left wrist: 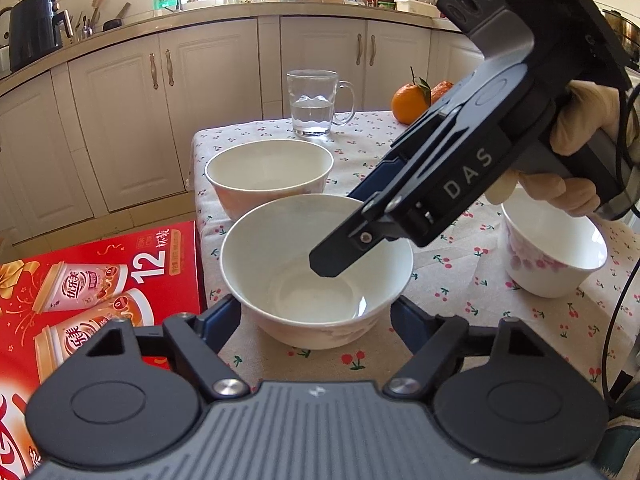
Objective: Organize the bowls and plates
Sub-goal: 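Close the right tool on the rim of a plain white bowl, then carry the white bowl with the right tool and lower it into the pink-flowered bowl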
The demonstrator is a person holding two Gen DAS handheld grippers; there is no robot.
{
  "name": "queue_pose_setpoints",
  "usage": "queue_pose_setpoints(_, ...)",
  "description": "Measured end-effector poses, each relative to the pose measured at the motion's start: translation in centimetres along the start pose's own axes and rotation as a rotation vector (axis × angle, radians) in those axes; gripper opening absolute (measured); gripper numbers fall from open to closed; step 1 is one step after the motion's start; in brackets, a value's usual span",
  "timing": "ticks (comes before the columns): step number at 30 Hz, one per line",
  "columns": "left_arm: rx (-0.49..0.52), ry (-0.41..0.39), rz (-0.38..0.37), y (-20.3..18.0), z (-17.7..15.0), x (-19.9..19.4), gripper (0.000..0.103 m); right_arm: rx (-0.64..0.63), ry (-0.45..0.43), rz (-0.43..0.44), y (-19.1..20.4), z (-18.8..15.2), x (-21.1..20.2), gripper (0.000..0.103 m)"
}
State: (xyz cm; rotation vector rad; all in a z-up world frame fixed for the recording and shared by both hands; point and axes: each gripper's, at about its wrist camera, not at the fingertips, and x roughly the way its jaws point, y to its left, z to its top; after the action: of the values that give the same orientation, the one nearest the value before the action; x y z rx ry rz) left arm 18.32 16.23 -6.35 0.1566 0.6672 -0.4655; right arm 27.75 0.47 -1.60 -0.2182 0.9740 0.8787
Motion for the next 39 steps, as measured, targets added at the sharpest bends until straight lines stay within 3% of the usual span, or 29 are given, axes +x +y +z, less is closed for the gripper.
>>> queue_pose_setpoints(18, 0.01, 0.01, -0.014, -0.7, 0.6, -0.5, 0.081, 0.033, -0.005, 0.027, 0.2, -0.1, -1.0, 0.071)
queue_pose_setpoints(39, 0.098, -0.025, -0.088, -7.0, 2.9, -3.9, 0.081, 0.052, -0.079, -0.019, 0.5, -5.3, -9.0, 0.071)
